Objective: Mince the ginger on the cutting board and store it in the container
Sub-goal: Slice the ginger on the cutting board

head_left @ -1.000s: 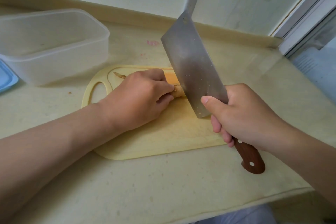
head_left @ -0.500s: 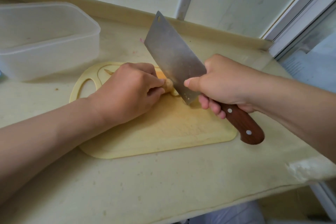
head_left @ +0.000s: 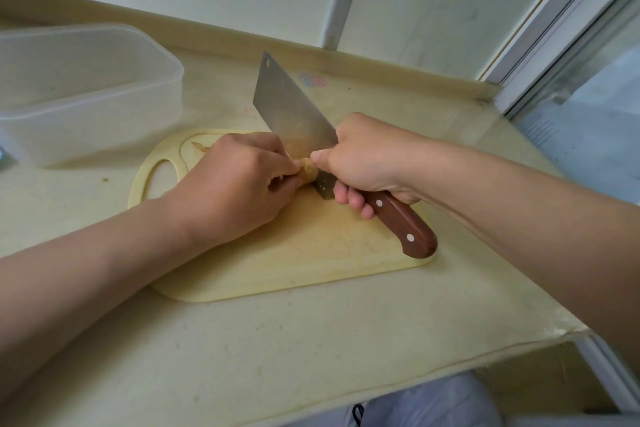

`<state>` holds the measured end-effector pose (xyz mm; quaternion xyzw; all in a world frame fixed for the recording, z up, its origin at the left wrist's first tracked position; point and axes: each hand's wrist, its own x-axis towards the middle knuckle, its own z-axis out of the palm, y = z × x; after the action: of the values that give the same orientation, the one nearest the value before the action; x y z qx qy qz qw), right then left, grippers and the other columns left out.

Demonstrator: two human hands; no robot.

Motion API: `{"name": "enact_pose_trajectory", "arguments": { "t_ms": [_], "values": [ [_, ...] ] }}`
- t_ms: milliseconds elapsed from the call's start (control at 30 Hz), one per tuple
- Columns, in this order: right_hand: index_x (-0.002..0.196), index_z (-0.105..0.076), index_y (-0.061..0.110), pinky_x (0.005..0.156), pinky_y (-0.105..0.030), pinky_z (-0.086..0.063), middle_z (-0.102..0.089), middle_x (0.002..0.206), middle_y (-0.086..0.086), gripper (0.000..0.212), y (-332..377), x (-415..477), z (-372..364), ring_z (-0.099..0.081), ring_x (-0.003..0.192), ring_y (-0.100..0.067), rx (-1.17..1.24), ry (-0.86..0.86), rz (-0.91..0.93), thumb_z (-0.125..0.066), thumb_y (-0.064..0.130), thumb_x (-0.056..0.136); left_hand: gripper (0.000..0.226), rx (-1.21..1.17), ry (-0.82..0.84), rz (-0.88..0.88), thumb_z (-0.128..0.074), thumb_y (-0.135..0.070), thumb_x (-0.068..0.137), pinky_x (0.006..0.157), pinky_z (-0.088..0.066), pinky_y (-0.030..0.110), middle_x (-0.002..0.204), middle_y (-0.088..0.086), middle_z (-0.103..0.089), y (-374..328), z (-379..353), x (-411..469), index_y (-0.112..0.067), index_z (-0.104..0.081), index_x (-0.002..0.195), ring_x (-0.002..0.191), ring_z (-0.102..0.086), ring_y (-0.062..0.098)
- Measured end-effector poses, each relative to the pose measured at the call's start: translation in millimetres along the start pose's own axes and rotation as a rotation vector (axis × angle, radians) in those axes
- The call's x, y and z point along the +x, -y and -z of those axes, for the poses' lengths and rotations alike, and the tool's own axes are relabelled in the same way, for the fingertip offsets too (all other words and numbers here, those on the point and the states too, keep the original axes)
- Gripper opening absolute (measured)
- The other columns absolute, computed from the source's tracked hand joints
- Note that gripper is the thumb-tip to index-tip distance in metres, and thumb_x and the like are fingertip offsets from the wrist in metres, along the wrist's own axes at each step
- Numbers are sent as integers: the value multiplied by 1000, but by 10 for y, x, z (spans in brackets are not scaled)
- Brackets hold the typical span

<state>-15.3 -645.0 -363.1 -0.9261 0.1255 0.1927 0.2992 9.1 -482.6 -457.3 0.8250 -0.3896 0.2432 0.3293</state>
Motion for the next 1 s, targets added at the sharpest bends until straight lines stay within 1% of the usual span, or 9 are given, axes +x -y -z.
{"name": "enact_pose_trajectory", "arguments": {
  "t_ms": [133,267,367,500,600,667,733,867,1000],
  "values": [
    [91,-50,3,35,-21,-41,-57,64,-12,32,45,27,-18,-43,29,-11,-31,3,-21,-48,28,110,33,-14,-8,-7,-59,-32,89,58,-49,33,74,6,-68,24,0,-20,-7,-80,81,57,-62,20],
    [93,-48,3,36,-23,-43,-59,67,-15,30,67,45,-9,-46,31,-13,-26,12,-36,-47,28,110,19,-23,2,6,-68,-22,84,54,-53,33,75,6,-66,23,-5,-16,-7,-80,82,57,-60,22],
    [95,-47,3,37,-23,-43,-58,67,-16,29,35,13,21,-46,31,-14,-19,23,-46,-47,28,110,19,-27,20,22,-68,-23,84,56,-54,34,74,6,-65,13,2,-21,-7,-79,82,59,-61,23],
    [105,-49,-2,38,-24,-43,-57,59,-14,31,-173,-168,47,-45,34,-16,5,47,-82,-49,29,110,28,-37,19,56,-62,-29,85,57,-53,34,75,5,-65,19,11,-19,-7,-78,81,61,-61,23],
    [111,-50,1,39,-26,-43,-56,48,-9,28,-333,-281,6,-45,34,-18,51,-4,-60,-50,29,110,33,-36,18,65,-57,-32,86,60,-49,35,77,4,-65,20,7,-11,-7,-78,80,63,-61,21],
    [95,-55,2,39,-27,-44,-54,42,-4,32,-410,-319,-52,-46,33,-18,79,-77,-21,-50,30,109,31,-38,36,74,-58,-30,86,63,-49,36,77,4,-66,17,11,-10,-7,-78,80,65,-61,19],
    [80,-56,3,40,-27,-45,-51,37,0,42,-461,-354,-114,-47,31,-16,74,-152,25,-50,33,109,25,-39,48,84,-62,-26,85,63,-51,36,79,4,-66,15,16,-11,-7,-78,81,66,-61,17],
    [71,-56,4,38,-24,-43,-51,36,2,48,-537,-404,-200,-49,29,-12,80,-248,93,-49,33,109,21,-61,50,102,-66,-23,86,65,-51,36,79,4,-66,26,20,-7,-6,-78,82,68,-62,17],
    [69,-55,8,39,-24,-44,-52,37,2,47,-562,-407,-221,-50,30,-12,89,-269,110,-49,33,108,19,-74,44,109,-68,-22,86,64,-53,38,79,4,-66,34,16,-5,-6,-78,82,68,-62,17]
  ]
}}
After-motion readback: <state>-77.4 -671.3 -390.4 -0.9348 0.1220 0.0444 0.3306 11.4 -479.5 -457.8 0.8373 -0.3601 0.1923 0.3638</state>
